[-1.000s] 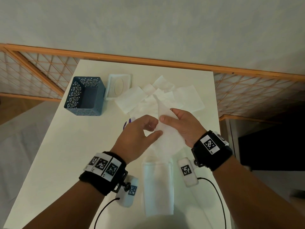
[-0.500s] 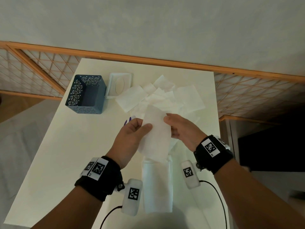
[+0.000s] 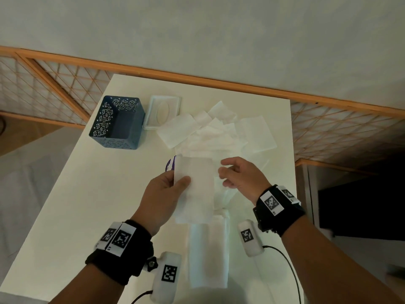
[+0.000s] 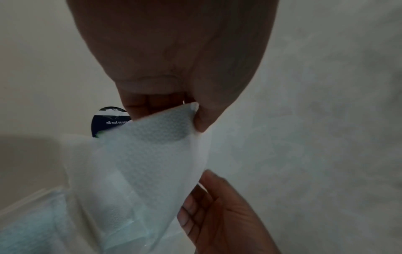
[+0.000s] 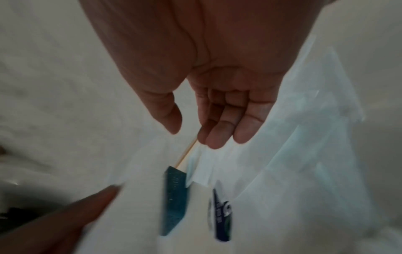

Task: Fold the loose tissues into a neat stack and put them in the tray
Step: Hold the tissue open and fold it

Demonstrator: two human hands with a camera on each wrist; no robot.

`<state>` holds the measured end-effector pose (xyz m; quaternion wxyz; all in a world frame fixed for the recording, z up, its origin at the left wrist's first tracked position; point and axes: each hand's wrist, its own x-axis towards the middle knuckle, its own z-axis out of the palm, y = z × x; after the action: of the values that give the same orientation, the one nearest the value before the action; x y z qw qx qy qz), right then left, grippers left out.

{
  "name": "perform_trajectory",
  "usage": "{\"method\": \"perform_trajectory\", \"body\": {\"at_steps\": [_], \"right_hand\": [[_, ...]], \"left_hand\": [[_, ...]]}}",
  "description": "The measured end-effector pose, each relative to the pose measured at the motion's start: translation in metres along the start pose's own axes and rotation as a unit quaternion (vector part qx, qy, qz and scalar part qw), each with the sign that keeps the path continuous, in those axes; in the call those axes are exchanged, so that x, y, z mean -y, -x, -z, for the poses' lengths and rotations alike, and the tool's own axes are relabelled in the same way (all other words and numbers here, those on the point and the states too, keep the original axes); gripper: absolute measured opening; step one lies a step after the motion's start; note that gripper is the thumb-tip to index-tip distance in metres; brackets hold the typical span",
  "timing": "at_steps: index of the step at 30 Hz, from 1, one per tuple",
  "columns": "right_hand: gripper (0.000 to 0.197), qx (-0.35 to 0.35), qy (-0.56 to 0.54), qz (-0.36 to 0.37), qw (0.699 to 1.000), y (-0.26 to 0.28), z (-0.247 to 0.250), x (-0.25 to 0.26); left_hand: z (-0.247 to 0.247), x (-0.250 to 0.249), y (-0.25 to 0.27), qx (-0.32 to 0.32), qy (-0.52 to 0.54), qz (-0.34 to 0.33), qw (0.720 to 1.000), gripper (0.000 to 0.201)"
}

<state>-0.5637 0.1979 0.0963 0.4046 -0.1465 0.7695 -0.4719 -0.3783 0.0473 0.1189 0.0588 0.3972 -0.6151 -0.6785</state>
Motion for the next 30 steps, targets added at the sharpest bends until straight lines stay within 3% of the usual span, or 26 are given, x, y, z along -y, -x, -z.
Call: {"method": "perform_trajectory", "body": {"at_steps": [2,6,10,13,20,24,28,30], "right_hand": [[0.029,-0.032,0.07,-0.008,0.997,-0.011,0.008,-0.012],[0.032,-0.032,0.17,-0.037,0.984,-0.028,0.013,-0.034],[0.032,-0.017,0.232,-0.06,0.971,-0.039,0.008,-0.044],[0.031,-0.029,0.247,-0.071,0.966,-0.044,0.004,-0.045],[0.033,-0.041,0.286,-0.072,0.955,-0.051,-0.006,-0.043],[0.035,-0.035,0.302,-0.074,0.95,-0.052,-0.01,-0.044],[0.038,-0.031,0.328,-0.074,0.941,-0.054,-0.013,-0.046],[0.039,-0.036,0.338,-0.069,0.938,-0.054,-0.015,-0.046]], "left_hand": [[0.005,0.008,0.005,0.021,0.015,0.018,1.0,0.011],[0.003,0.028,0.021,0.092,0.043,0.075,0.992,0.04],[-0.004,0.042,0.032,0.108,0.017,0.101,0.989,0.021],[-0.002,0.049,0.033,0.121,-0.016,0.103,0.987,0.017],[0.001,0.07,0.04,0.179,-0.129,0.117,0.968,0.031],[-0.005,0.08,0.044,0.187,-0.164,0.128,0.96,0.036],[-0.006,0.088,0.042,0.156,-0.234,0.087,0.956,0.029],[-0.007,0.092,0.043,0.141,-0.242,0.078,0.957,0.036]]}}
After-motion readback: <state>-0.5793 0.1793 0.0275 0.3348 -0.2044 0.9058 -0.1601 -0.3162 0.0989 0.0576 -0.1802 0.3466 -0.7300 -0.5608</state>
